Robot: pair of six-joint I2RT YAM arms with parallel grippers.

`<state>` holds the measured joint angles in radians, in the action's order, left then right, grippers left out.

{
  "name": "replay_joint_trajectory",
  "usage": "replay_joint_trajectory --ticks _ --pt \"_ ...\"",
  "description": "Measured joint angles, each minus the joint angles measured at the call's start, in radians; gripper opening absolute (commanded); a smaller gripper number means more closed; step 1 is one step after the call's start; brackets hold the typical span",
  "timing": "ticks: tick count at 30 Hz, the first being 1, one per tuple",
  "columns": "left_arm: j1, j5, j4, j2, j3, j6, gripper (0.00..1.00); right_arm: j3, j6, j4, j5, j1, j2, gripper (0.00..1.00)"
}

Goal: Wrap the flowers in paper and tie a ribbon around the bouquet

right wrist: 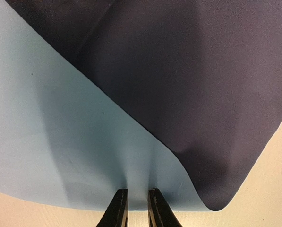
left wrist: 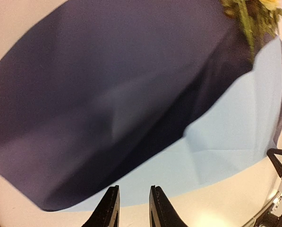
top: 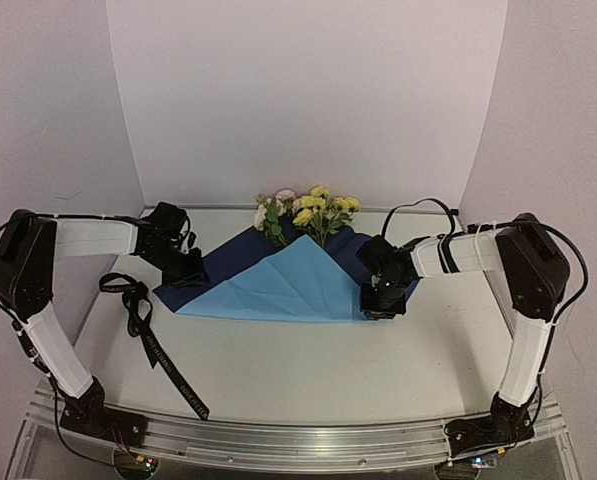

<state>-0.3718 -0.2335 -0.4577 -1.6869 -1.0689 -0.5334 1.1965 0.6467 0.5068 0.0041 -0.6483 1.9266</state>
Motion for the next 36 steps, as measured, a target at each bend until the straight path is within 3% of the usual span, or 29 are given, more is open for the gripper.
replay_joint_trajectory --ticks 9,36 --pt "-0.116 -0.073 0.065 -0.155 -0.033 -0.038 0.2 0.0 0.009 0.0 -0.008 0.002 0.0 0.18" --pt "-0.066 -0.194 0.153 -0.184 0.038 -0.043 0.19 -0.114 0.013 -0.024 -0.027 0.057 -0.086 0.19"
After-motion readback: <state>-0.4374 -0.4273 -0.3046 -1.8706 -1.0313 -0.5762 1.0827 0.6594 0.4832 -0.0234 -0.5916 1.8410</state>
